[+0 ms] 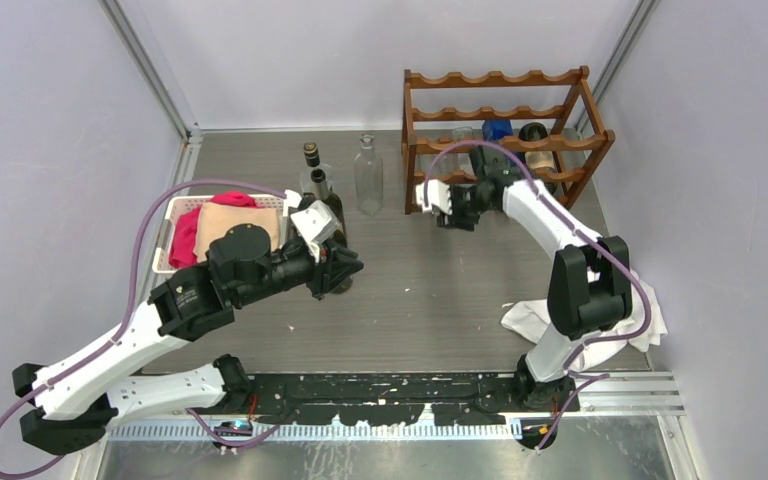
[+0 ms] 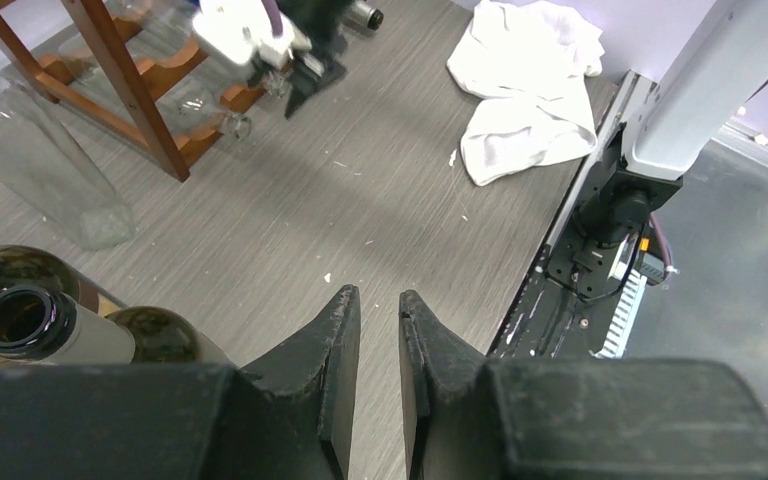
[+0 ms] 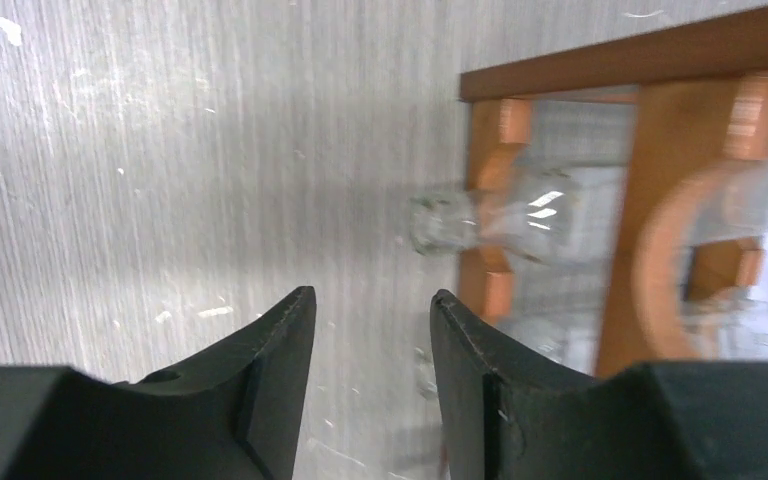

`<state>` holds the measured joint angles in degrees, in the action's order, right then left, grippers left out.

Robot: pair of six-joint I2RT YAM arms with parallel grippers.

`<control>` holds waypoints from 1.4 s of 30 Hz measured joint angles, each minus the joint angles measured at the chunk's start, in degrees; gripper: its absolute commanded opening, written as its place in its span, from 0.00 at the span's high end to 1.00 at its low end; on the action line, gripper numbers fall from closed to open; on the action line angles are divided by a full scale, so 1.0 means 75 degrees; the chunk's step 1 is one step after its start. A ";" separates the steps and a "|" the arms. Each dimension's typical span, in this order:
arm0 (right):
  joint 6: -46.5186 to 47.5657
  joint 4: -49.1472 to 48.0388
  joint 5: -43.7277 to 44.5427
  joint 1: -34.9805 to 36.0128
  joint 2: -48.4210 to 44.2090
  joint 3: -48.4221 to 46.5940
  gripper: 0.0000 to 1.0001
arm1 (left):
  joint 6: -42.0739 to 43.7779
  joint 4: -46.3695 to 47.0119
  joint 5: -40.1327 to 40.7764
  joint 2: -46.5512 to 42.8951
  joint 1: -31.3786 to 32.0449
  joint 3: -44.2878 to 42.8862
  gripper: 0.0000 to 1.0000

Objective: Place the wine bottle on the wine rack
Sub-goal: Place the wine bottle in the wine rack.

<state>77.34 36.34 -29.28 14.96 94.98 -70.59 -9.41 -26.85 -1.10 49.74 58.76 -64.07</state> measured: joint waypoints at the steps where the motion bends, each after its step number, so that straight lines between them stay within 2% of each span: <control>1: 0.0146 0.0603 -0.0047 -0.0085 0.0143 -0.0560 0.46 | 0.0073 0.0015 0.0003 -0.0003 0.0000 0.0017 0.78; 4: 0.0510 0.1722 -0.0058 -0.0242 0.0487 -0.1853 0.44 | 0.0195 0.0064 0.0006 -0.0015 0.0000 0.0128 0.78; 8: 0.0329 0.2608 -0.0020 -0.0303 0.0408 -0.2244 0.42 | 0.0385 0.0082 0.0006 -0.0044 0.0000 0.0367 0.76; 9: 0.0026 0.2524 0.0052 -0.0248 0.0245 -0.2040 0.38 | 0.0455 0.0102 0.0006 -0.0082 0.0000 0.0446 0.74; 11: -0.0778 0.2022 0.0329 -0.0079 -0.0385 -0.1207 0.21 | 0.0565 0.0149 0.0041 -0.0213 0.0000 0.0597 0.71; 12: -0.1323 0.1577 0.0510 0.0035 -0.0874 -0.0592 0.17 | 0.0638 0.0198 0.0119 -0.0338 -0.0003 0.0711 0.70; 13: -0.1906 0.1011 0.0734 0.0152 -0.1402 0.0070 0.16 | 0.0708 0.0224 0.0187 -0.0469 -0.0003 0.0804 0.69; 15: -0.3226 -0.0236 0.1314 0.0440 -0.2530 0.1399 0.23 | 0.0766 0.0326 0.0309 -0.0755 -0.0003 0.1000 0.68; 17: -0.4491 -0.0965 0.1620 0.0670 -0.3139 0.2084 0.28 | 0.0854 0.0469 0.0446 -0.1090 -0.0003 0.1236 0.67; 19: -0.5858 -0.1512 0.1839 0.0729 -0.3066 0.2142 0.30 | 0.0938 0.0516 0.0597 -0.1364 -0.0003 0.1393 0.66; 21: -0.7184 -0.2060 0.2154 0.0726 -0.2634 0.2002 0.27 | 0.1046 0.0487 0.0810 -0.1600 -0.0003 0.1483 0.64; 22: -0.8247 -0.2588 0.2474 0.0729 -0.2250 0.1982 0.26 | 0.1119 0.0452 0.0901 -0.1687 -0.0003 0.1492 0.64; 23: -0.8349 -0.2629 0.2506 0.0731 -0.2212 0.1982 0.26 | 0.1218 0.0391 0.1064 -0.1821 -0.0003 0.1498 0.64; 25: -0.9302 -0.3503 0.2923 0.0813 -0.2022 0.2314 0.26 | 0.1416 0.0291 0.1338 -0.2069 -0.0003 0.1507 0.62; 29: -1.0247 -0.5015 0.3736 0.1271 -0.1970 0.3261 0.25 | 0.1920 0.0251 0.2063 -0.2713 -0.0003 0.1716 0.60; 33: -1.0774 -0.5890 0.4398 0.1597 -0.1501 0.3404 0.29 | 0.2311 0.0350 0.2646 -0.3305 -0.0009 0.2159 0.60; 42: -1.1354 -0.6685 0.5455 0.1591 -0.0761 0.3203 0.38 | 0.2769 0.0347 0.3270 -0.3500 -0.0009 0.2672 0.60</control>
<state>-7.81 -13.80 11.64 26.89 89.27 -46.57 11.35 -24.25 23.42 23.49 58.70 -44.03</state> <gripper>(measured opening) 0.647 0.398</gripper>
